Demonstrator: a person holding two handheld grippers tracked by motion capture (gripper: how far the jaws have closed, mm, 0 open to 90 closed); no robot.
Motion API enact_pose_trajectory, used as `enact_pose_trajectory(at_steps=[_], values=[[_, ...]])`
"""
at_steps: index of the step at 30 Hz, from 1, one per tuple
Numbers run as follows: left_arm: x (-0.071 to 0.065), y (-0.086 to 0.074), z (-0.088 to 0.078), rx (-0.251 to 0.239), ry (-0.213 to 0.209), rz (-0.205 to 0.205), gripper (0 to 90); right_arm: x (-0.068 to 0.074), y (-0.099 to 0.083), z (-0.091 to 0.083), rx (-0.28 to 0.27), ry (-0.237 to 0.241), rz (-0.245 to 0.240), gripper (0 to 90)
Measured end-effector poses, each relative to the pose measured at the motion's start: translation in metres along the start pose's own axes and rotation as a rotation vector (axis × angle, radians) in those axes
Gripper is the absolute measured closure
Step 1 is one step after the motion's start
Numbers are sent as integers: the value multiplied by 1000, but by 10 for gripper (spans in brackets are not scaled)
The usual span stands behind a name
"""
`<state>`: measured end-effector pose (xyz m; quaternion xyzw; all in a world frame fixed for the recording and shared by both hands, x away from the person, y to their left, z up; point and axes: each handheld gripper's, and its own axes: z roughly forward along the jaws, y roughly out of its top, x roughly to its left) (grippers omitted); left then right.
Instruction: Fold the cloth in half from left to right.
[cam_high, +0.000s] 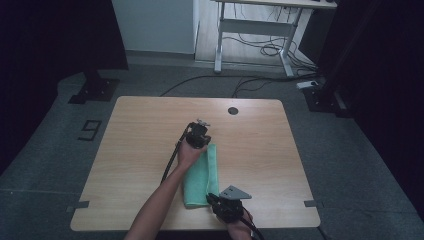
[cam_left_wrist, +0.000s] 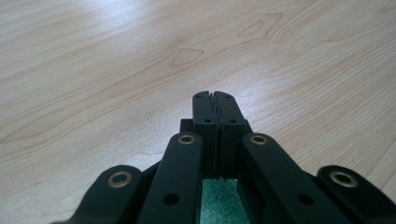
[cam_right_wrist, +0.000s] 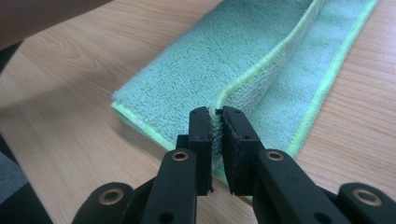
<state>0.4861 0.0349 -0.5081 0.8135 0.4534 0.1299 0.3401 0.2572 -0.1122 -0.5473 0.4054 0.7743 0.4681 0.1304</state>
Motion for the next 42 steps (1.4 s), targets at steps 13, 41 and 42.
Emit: enact_pose_trajectory(at_steps=[13, 41, 42], values=[[-8, 3, 3, 6, 2, 16, 890, -3, -2, -1, 26, -14, -1, 807], [-13, 1, -4, -34, -14, 53, 653, -9, -9, -5, 66, -45, 10, 626], [-12, 1, -6, -39, -15, 54, 645, -9, -9, -5, 67, -47, 10, 623]])
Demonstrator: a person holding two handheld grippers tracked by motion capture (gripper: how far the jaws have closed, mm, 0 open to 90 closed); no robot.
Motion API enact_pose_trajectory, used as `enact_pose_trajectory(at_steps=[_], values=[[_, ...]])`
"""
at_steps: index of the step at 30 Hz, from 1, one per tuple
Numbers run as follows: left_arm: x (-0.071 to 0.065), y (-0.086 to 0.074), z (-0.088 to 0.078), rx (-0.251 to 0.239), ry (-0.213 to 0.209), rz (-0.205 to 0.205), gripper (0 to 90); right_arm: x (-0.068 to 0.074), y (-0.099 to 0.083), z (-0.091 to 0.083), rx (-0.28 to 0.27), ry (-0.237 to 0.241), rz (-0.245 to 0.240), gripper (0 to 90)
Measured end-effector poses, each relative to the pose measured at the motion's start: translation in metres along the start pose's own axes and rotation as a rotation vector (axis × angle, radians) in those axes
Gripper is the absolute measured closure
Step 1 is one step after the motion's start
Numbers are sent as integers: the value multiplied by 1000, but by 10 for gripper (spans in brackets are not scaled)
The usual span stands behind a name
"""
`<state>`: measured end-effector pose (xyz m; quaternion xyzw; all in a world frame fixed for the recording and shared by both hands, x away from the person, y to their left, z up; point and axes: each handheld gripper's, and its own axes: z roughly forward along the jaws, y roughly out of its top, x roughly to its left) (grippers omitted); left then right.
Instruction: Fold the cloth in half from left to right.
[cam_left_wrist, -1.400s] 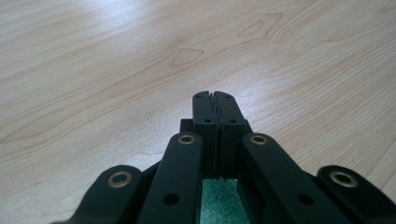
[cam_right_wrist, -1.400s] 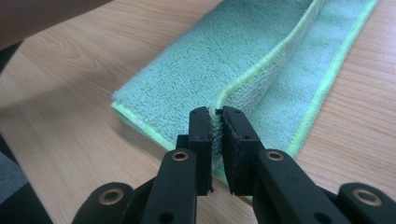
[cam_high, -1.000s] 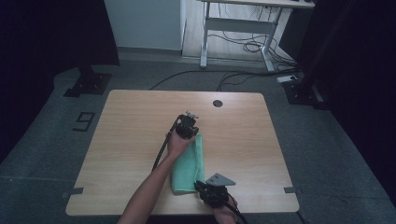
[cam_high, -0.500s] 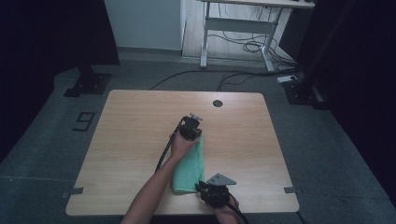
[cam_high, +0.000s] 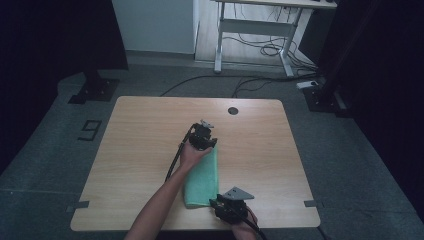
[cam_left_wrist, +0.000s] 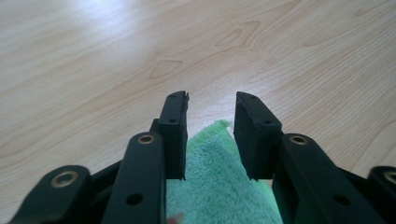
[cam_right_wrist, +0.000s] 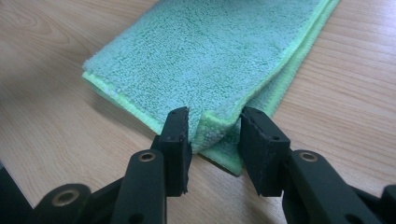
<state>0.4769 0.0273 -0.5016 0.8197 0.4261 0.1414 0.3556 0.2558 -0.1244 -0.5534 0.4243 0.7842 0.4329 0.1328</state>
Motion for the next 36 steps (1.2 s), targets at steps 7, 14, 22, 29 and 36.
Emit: enact_pose_trajectory(at_steps=[7, 14, 22, 29, 36], values=[[3, -3, -13, -14, -2, 2, 622, -2, -1, -2, 16, -29, -1, 574], [8, -10, -22, -28, -1, -10, 620, -9, -3, -7, 14, -62, 18, 576], [20, -23, -38, -32, -16, -14, 629, -10, 4, -12, -35, -67, 13, 553], [40, -38, -50, -24, -19, -19, 690, -11, 19, -6, -71, -17, 12, 541], [52, -44, -55, -14, -17, -20, 788, -9, 31, 5, -72, 18, -7, 565]])
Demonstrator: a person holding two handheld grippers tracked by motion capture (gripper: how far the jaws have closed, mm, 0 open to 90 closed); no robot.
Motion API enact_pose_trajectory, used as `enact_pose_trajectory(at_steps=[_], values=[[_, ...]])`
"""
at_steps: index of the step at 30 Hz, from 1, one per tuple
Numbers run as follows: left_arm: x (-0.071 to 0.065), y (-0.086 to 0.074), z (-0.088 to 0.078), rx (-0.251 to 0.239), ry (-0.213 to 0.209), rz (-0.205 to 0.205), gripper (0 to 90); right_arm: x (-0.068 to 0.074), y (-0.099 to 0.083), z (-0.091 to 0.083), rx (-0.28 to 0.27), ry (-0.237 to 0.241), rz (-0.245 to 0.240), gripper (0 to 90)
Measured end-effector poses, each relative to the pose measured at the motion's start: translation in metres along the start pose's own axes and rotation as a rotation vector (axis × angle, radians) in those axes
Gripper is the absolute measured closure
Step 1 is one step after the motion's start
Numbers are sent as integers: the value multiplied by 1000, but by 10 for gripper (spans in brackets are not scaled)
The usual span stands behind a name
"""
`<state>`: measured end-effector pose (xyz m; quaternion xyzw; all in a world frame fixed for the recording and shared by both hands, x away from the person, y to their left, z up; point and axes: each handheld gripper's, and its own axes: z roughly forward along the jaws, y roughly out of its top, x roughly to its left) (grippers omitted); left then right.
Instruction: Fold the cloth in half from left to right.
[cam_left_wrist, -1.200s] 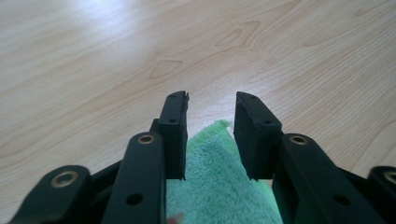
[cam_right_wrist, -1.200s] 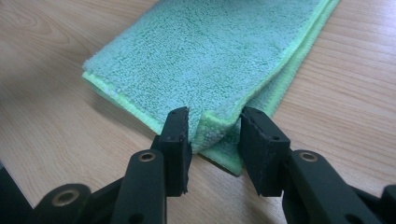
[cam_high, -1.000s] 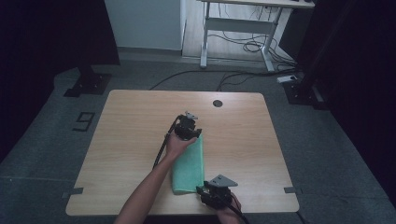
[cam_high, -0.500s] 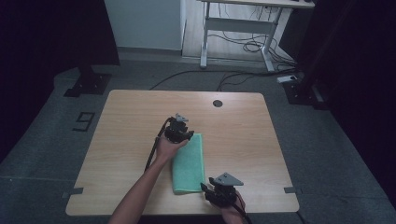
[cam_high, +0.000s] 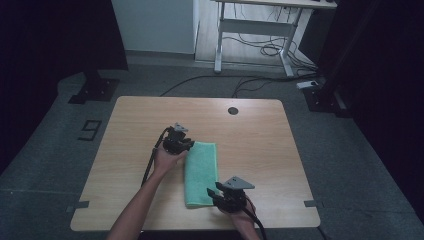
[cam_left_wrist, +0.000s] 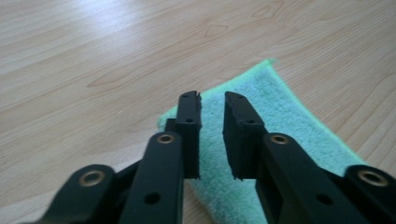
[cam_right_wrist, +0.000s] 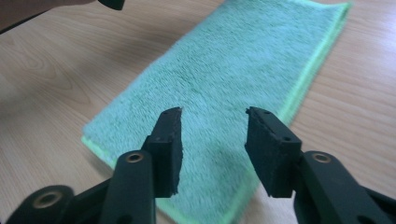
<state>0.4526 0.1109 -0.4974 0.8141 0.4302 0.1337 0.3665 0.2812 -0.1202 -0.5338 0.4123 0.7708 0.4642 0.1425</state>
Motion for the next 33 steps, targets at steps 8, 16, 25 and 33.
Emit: enact_pose_trajectory(at_steps=[8, 16, 25, 33], values=[[6, -6, 17, 51, 19, 3, 794, 2, 13, 10, 0, 24, -24, 594], [8, -11, 28, 88, 31, 11, 794, 0, 13, 12, 10, 20, -31, 595], [11, -14, 33, 101, 19, -6, 792, -3, 19, 21, -2, 38, -32, 597], [12, -15, 34, 96, 15, -19, 797, -5, 33, 39, 7, 53, -39, 597]])
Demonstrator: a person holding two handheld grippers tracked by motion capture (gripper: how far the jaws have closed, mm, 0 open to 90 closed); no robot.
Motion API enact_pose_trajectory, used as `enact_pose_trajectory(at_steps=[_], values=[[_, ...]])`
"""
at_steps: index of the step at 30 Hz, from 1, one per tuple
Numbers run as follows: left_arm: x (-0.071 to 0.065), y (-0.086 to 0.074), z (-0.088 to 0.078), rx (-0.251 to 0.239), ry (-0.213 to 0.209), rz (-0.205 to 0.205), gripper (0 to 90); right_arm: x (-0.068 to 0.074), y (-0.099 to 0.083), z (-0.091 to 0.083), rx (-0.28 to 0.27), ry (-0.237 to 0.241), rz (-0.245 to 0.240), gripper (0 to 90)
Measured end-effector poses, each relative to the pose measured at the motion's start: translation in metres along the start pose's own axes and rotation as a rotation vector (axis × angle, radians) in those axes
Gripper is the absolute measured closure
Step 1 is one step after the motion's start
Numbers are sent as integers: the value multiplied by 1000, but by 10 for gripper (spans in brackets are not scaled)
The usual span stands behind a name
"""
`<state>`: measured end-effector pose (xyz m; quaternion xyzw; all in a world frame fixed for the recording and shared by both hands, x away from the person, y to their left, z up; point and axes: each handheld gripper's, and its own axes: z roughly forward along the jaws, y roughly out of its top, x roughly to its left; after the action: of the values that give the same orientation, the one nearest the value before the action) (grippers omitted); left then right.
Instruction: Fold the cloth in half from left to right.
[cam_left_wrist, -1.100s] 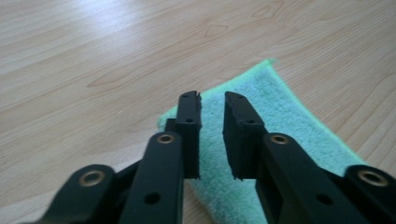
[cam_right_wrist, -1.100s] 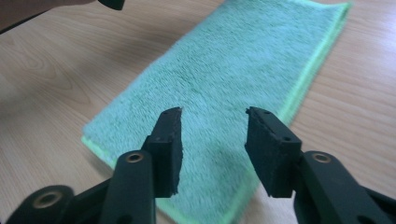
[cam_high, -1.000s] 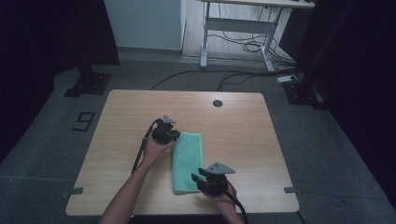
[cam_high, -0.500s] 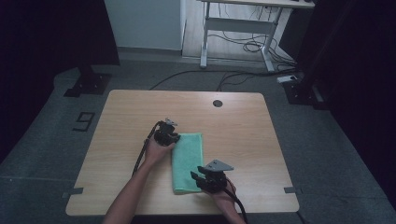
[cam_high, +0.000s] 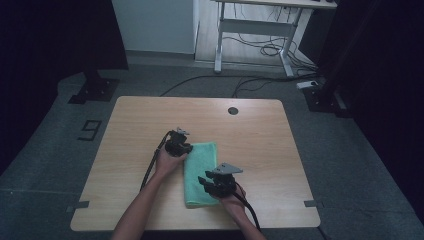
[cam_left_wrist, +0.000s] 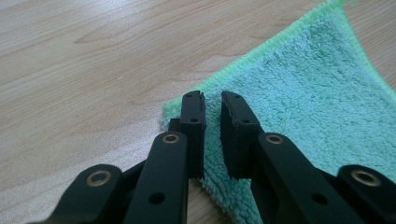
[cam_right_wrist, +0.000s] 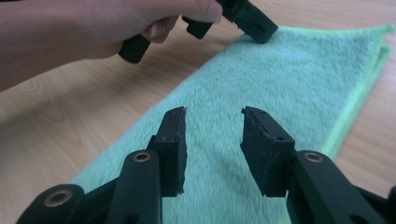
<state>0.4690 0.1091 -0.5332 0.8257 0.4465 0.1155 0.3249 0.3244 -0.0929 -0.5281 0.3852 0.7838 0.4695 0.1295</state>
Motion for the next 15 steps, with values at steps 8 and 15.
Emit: enact_pose_trajectory(at_steps=[8, 15], values=[[1, 0, 0, -1, -6, -4, 798, -4, 23, 32, 19, 5, -13, 580], [2, -1, 0, -1, -11, -10, 799, -11, 38, 64, 47, -15, -9, 564]])
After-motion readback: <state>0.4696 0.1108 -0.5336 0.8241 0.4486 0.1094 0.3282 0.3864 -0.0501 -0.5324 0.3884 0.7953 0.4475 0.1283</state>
